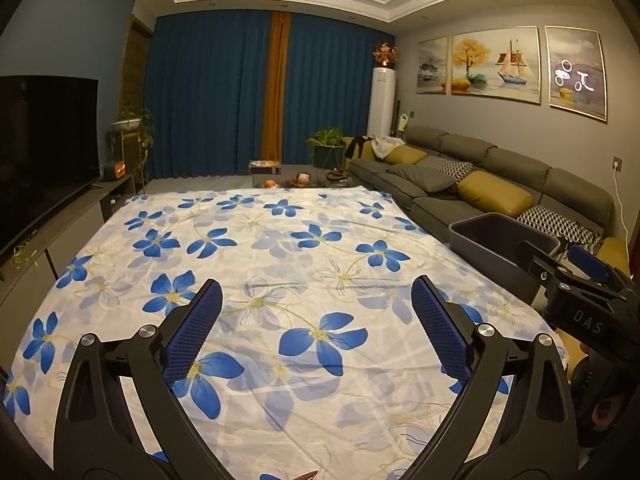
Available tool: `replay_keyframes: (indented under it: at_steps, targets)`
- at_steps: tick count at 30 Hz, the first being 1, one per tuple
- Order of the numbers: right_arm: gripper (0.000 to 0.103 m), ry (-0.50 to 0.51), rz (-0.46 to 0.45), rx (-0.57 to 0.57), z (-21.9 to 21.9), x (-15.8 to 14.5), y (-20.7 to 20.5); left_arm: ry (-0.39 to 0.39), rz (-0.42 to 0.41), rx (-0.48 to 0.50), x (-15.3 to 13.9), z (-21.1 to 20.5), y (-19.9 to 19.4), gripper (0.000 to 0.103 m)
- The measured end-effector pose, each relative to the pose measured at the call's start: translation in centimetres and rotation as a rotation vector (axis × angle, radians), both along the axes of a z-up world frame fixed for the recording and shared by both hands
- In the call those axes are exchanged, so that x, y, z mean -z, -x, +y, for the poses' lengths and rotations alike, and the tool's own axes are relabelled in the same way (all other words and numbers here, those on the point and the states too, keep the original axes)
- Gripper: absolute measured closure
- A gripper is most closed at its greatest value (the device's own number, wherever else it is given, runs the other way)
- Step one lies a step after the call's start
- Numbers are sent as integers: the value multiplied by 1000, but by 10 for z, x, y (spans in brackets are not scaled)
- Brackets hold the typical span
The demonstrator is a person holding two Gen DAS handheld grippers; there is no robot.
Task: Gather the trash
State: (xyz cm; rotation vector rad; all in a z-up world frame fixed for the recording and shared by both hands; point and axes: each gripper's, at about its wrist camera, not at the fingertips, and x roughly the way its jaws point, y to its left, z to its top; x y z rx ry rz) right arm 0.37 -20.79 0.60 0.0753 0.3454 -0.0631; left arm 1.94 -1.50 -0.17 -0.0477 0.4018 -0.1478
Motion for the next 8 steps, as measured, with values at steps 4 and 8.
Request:
replay_keyframes:
  at_steps: [4,8]
  targets:
    - [6,-2,-1,0,0,0,0,-6,-7,-10,-1,-1,1,6]
    - [6,-3,-1,0,0,-1,0,3,0,-20,-1,0,0,6]
